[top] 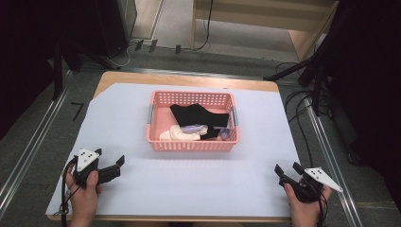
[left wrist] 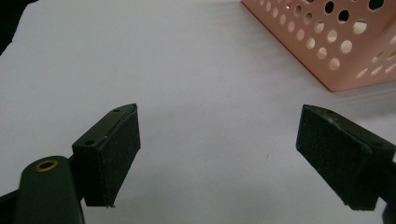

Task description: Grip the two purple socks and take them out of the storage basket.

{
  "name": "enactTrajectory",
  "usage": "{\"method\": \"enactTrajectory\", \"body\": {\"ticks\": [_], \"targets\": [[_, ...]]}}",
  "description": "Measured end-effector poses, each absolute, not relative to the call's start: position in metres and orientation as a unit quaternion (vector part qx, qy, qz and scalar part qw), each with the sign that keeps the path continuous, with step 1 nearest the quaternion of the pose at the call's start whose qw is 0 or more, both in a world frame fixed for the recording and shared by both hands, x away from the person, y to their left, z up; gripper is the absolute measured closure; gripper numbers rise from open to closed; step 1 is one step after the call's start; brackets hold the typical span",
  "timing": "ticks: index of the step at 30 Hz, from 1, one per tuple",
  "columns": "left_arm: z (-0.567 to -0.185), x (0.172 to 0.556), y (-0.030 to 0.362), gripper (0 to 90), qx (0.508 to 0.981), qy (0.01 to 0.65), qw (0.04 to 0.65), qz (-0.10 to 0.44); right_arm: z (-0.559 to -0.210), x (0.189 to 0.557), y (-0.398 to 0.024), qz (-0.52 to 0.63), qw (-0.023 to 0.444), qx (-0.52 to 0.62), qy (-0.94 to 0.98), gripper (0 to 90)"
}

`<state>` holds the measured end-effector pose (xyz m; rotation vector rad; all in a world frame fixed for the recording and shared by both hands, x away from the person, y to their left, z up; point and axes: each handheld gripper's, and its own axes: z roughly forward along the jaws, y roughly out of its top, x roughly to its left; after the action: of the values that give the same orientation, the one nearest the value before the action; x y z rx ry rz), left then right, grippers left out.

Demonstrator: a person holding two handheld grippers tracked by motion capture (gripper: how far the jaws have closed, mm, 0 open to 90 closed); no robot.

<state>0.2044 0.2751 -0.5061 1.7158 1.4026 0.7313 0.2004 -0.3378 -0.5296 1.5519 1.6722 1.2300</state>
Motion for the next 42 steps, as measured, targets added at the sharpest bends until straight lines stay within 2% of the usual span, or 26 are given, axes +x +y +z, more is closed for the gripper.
{"method": "enactTrajectory", "body": {"ticks": [8, 19, 30, 42], "targets": [[-0.506, 0.204, 0.275, 14.5, 0.675, 0.553, 0.394, 0.290, -0.526, 0.203, -0.337, 0.463, 0.272, 0.574, 0.618, 22.9], [-0.506, 0.204, 0.275, 14.5, 0.673, 0.552, 0.397, 0.291, -0.499, 0.222, -0.306, 0.453, 0.274, 0.567, 0.631, 23.2], [-0.506, 0.204, 0.275, 14.6, 0.676, 0.552, 0.393, 0.290, -0.489, 0.238, -0.289, 0.463, 0.265, 0.556, 0.637, 23.0], [-0.506, 0.204, 0.275, 14.6, 0.673, 0.553, 0.397, 0.289, -0.464, 0.260, -0.252, 0.481, 0.261, 0.529, 0.649, 28.1]]}}
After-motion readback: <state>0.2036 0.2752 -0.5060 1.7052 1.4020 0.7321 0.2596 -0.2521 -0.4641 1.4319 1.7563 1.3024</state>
